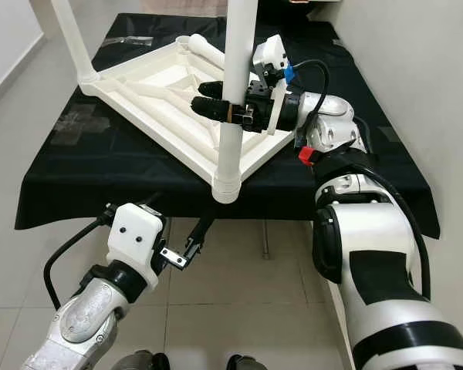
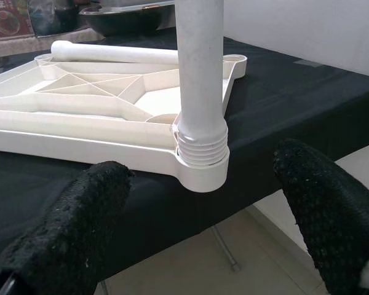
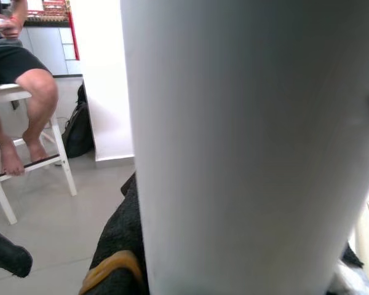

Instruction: Building children table

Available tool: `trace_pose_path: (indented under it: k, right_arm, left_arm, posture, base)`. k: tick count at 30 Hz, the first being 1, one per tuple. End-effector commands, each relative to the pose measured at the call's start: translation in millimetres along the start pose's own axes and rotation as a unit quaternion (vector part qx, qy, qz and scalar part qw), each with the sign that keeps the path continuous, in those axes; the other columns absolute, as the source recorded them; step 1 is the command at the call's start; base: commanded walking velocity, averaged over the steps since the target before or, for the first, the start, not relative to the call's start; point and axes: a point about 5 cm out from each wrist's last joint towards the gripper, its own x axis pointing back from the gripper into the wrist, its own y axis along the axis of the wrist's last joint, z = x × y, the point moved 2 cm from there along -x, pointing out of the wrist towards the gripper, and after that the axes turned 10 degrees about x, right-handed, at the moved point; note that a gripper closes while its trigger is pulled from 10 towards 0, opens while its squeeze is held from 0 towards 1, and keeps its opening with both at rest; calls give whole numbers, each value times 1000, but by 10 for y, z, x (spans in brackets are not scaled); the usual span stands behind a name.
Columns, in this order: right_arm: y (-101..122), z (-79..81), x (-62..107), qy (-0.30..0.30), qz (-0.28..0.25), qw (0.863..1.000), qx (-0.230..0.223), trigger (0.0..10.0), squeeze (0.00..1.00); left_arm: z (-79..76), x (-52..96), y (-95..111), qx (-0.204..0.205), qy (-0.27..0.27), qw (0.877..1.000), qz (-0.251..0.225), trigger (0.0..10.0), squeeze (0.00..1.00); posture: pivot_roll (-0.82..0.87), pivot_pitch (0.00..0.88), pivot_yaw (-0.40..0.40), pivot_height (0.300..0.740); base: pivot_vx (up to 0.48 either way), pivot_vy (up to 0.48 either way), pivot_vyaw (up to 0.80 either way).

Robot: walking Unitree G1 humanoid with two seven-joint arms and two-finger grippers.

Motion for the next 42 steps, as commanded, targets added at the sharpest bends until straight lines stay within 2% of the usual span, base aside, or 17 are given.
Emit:
trace_pose_path:
  k: [1, 2, 3, 7, 10, 15, 24, 26, 30, 32, 35, 37, 38, 39, 40, 41, 42]
  right_arm:
    - [-424, 94, -2, -32, 81, 995, -41, 10000, 0]
    - [-424, 94, -2, -32, 81, 995, -41, 10000, 0]
    - [-464, 53, -40, -76, 94, 992, -43, 10000, 0]
    - [-476, 43, -45, -87, 97, 990, -45, 10000, 0]
    - [-519, 4, -37, -130, 100, 985, -53, 10000, 0]
    - [-534, -26, -20, -157, 98, 981, -59, 10000, 0]
    - [-608, -95, 22, -233, 112, 963, -70, 10000, 0]
    - [-677, -112, 36, -270, 129, 950, -85, 10000, 0]
    - [-706, -130, 42, -296, 139, 941, -90, 10000, 0]
    - [-739, -170, 60, -342, 160, 922, -91, 10000, 0]
    - [-756, -184, 67, -362, 168, 911, -98, 10000, 0]
    - [-756, -184, 67, -362, 168, 911, -98, 10000, 0]
    - [-769, -200, 80, -383, 177, 901, -101, 10000, 0]
    - [-769, -200, 80, -383, 177, 901, -101, 10000, 0]
    - [-783, -209, 86, -402, 181, 891, -110, 10000, 0]
    - [-800, -233, 110, -440, 191, 870, -119, 10000, 0]
    - [-800, -233, 110, -440, 191, 870, -119, 10000, 0]
  left_arm:
    - [-7, 1, -24, -2, -2, 1000, 5, 10000, 0]
    - [-7, 1, -24, -2, -2, 1000, 5, 10000, 0]
    - [-5, -2, -22, -2, -1, 1000, 5, 10000, 0]
    - [-5, -3, -20, -2, 0, 1000, 5, 10000, 0]
    - [0, -7, -18, -4, -1, 1000, 5, 10000, 0]
    - [9, -7, -14, -6, -2, 1000, 5, 10000, 0]
    - [31, -7, -19, -9, 1, 1000, 5, 10000, 0]
    - [32, -7, -21, -9, 1, 1000, 5, 10000, 0]
    - [36, -6, -23, -9, 2, 1000, 5, 10000, 0]
    - [40, -4, -26, -10, 2, 1000, 6, 10000, 0]
    - [41, -4, -27, -10, 2, 1000, 6, 10000, 0]
    - [41, -4, -27, -10, 2, 1000, 6, 10000, 0]
    - [40, -4, -28, -10, 2, 1000, 6, 10000, 0]
    - [40, -4, -28, -10, 2, 1000, 6, 10000, 0]
    - [40, -5, -28, -10, 2, 1000, 6, 10000, 0]
    - [37, -7, -26, -11, 1, 1000, 5, 10000, 0]
    - [37, -7, -26, -11, 1, 1000, 5, 10000, 0]
  posture:
    - [119, 224, -57, 740]
    - [119, 224, -57, 740]
    - [121, 227, -59, 740]
    - [117, 229, -58, 740]
    - [119, 230, -57, 740]
    - [120, 229, -57, 740]
    - [121, 232, -55, 740]
    - [122, 234, -54, 740]
    - [122, 234, -54, 740]
    - [122, 237, -55, 740]
    - [122, 237, -55, 740]
    - [122, 237, -55, 740]
    - [122, 237, -55, 740]
    - [122, 237, -55, 740]
    - [122, 237, -55, 740]
    - [121, 239, -55, 740]
    - [121, 239, -55, 740]
  base:
    - [0, 0, 0]
    - [0, 0, 0]
    - [0, 0, 0]
    - [0, 0, 0]
    - [0, 0, 0]
    - [0, 0, 0]
    - [0, 0, 0]
    - [0, 0, 0]
    - [0, 0, 0]
    - [0, 0, 0]
    - [0, 0, 0]
    - [0, 0, 0]
    - [0, 0, 0]
    - [0, 0, 0]
    - [0, 0, 0]
    - [0, 0, 0]
    - [0, 0, 0]
